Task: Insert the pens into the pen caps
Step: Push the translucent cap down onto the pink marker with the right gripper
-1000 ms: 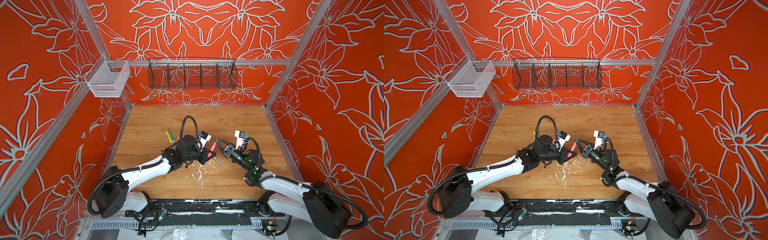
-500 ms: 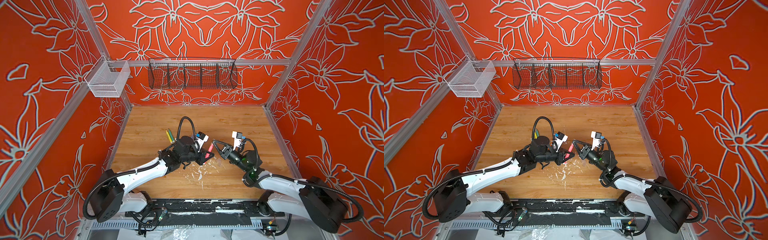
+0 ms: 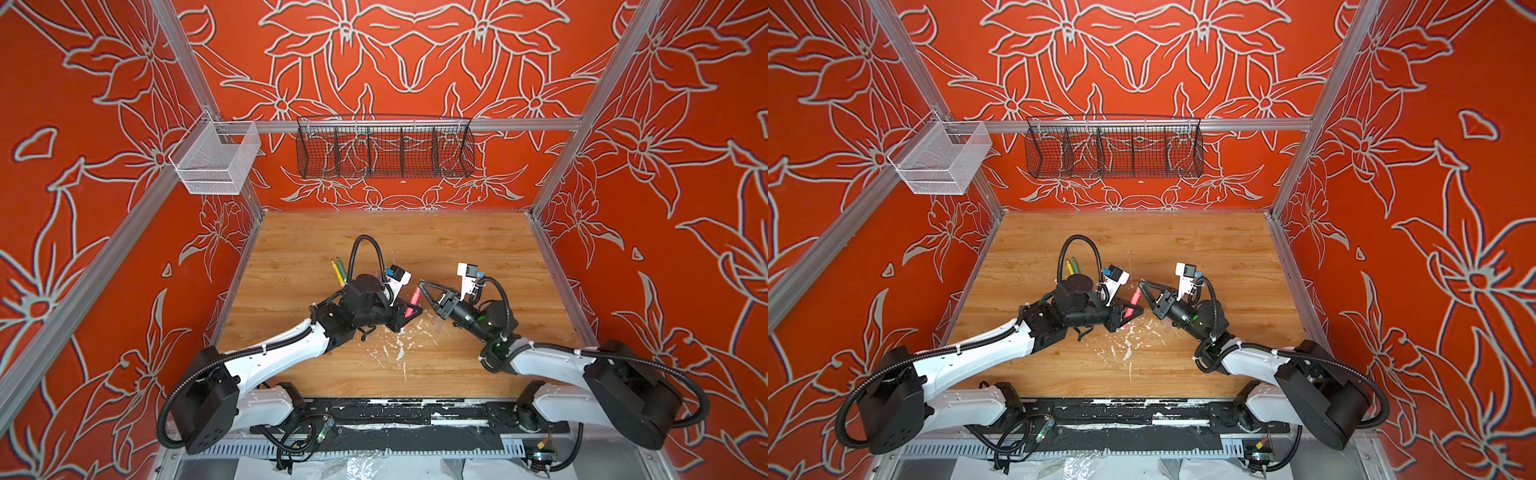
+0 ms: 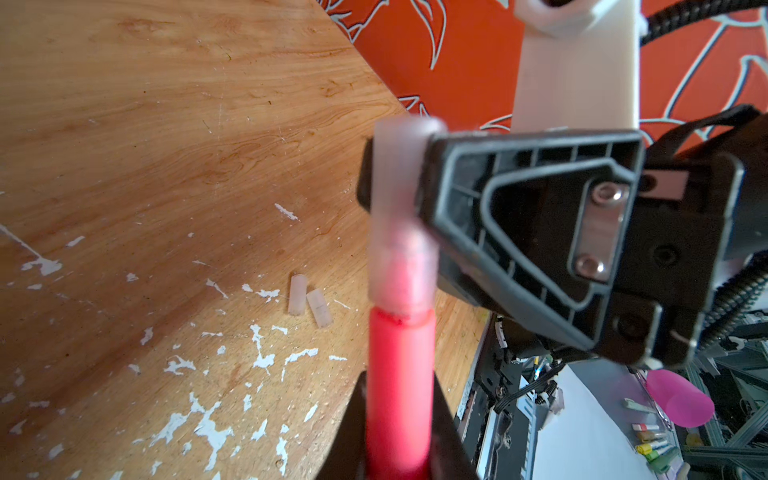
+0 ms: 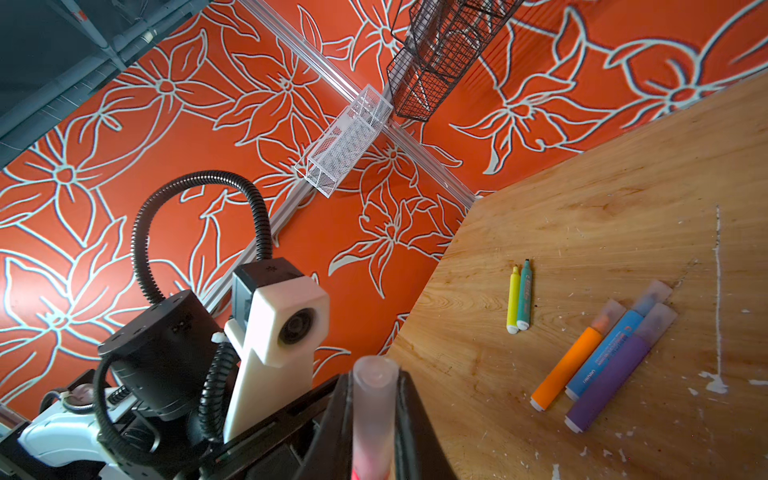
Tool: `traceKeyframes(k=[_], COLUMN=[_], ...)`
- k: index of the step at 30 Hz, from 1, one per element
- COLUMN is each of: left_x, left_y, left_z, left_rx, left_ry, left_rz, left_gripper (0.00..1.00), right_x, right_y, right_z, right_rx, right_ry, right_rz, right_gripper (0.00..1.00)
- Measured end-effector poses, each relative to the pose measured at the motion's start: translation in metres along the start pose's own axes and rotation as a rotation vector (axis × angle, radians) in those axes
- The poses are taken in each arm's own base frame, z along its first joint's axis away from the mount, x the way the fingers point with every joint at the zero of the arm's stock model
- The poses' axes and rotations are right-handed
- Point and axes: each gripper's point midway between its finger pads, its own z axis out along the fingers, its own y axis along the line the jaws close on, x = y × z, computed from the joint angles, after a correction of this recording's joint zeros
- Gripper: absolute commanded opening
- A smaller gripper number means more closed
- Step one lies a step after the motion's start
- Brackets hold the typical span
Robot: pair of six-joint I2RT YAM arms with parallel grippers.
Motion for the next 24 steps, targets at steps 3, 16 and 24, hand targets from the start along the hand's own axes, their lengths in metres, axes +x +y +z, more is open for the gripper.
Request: traceKeyframes(k=[3, 16, 24], left_x=[-0.007, -0.048, -0.050], left_y=[-0.010, -0.020, -0.013], left_z=[-0.005, -0.042, -0.052], left_rx=[0.028, 0.001, -0.075], left_ry=[-0.006, -0.199, -0.212], left_rz=[0.016, 0.147, 0.272], left_gripper=[0.00, 0.00, 0.00], right_x=[-0.006, 0.016, -0.008], right_y=[0.011, 0.030, 0.064], right_z=[-0.002, -0.008, -0.030], right_rx=[-0.026, -0.053, -0.093], right_ry=[-0.013, 0.124, 0.053], right_rz=[-0.015, -0.075, -0.141], right_gripper=[0.19, 0.64, 0.64])
